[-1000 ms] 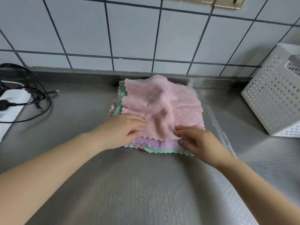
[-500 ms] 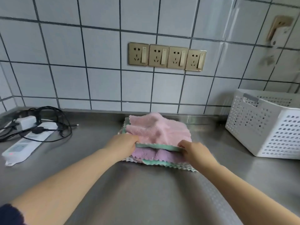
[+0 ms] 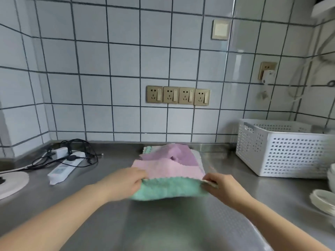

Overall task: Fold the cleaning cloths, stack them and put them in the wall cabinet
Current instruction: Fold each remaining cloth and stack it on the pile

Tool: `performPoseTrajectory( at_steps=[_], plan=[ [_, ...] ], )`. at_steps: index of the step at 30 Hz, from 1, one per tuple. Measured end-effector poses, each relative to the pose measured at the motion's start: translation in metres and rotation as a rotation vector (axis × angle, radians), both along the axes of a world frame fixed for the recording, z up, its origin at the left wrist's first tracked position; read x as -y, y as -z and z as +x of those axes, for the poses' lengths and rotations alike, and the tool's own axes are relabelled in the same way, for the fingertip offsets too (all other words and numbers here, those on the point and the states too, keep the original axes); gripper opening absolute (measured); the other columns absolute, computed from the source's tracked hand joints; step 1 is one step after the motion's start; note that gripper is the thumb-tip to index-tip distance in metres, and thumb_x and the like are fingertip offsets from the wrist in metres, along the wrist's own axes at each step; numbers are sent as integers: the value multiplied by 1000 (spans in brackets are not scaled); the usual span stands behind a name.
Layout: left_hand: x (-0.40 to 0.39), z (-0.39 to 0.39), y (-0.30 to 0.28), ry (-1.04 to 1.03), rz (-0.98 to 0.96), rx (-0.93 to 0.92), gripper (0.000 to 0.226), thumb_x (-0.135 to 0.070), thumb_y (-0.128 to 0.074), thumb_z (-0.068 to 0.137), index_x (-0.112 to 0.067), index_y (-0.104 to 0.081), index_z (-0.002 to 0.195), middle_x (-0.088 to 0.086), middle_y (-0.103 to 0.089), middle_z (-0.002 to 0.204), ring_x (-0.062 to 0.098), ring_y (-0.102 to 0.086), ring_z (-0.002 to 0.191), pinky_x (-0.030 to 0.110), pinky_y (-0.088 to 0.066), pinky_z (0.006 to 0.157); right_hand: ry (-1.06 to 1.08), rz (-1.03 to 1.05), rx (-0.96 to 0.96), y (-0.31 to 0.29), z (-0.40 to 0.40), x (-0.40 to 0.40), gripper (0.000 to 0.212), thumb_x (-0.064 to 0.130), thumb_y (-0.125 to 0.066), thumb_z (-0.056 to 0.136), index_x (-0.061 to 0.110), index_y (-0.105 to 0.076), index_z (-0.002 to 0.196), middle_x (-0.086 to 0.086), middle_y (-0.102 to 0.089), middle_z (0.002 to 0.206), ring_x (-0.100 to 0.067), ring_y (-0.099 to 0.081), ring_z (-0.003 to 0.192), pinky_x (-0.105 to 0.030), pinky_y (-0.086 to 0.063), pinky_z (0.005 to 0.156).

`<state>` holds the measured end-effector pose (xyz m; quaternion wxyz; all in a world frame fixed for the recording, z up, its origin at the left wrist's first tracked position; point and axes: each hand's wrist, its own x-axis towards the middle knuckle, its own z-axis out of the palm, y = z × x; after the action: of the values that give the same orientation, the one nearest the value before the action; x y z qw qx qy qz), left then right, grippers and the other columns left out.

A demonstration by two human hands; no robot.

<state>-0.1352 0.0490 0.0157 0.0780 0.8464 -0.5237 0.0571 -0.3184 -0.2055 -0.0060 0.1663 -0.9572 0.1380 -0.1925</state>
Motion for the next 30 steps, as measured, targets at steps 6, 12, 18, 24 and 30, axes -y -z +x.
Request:
performPoseTrajectory(
  at_steps=[6, 12, 18, 24, 30],
  plan=[
    [-40, -38, 29, 25, 116, -204, 29, -18, -42, 92, -22, -59, 115, -9, -61, 118, 4, -52, 98, 16, -38, 83, -50, 50, -255, 19, -36, -31, 14, 41, -59, 87, 35, -53, 75, 13, -59, 83, -11, -56, 80, -23, -42, 69],
    [-58, -48, 48, -55, 26, -317, 24, -22, -48, 92, -26, -62, 111, -15, -58, 107, 1, -52, 99, 10, -37, 84, 41, 82, -343, 29, -50, -46, 19, 42, -60, 86, 34, -50, 72, 13, -54, 76, -11, -51, 75, -19, -37, 61],
    [-68, -26, 56, -195, -118, -694, 36, -18, -57, 80, -39, -47, 107, -3, -56, 114, 17, -60, 89, 28, -47, 72, 211, 148, -245, 36, -35, -28, 28, 38, -61, 86, 16, -66, 102, -3, -68, 102, -20, -61, 93, -28, -45, 74],
    [-56, 0, 69, -301, -372, -795, 21, -11, -61, 85, -22, -50, 99, 5, -61, 88, 9, -48, 58, 23, -39, 53, 269, 139, -159, 46, -2, -15, 21, 38, -57, 90, 18, -60, 94, 9, -52, 73, -13, -49, 69, -18, -33, 52],
    [-32, 17, 83, -415, -469, -566, 23, -20, -65, 85, -25, -48, 99, 0, -54, 91, 8, -48, 74, 22, -37, 62, 301, 116, -134, 55, 34, -2, 17, 36, -56, 90, 19, -55, 89, 9, -54, 70, -19, -56, 71, -26, -36, 51]
  ],
)
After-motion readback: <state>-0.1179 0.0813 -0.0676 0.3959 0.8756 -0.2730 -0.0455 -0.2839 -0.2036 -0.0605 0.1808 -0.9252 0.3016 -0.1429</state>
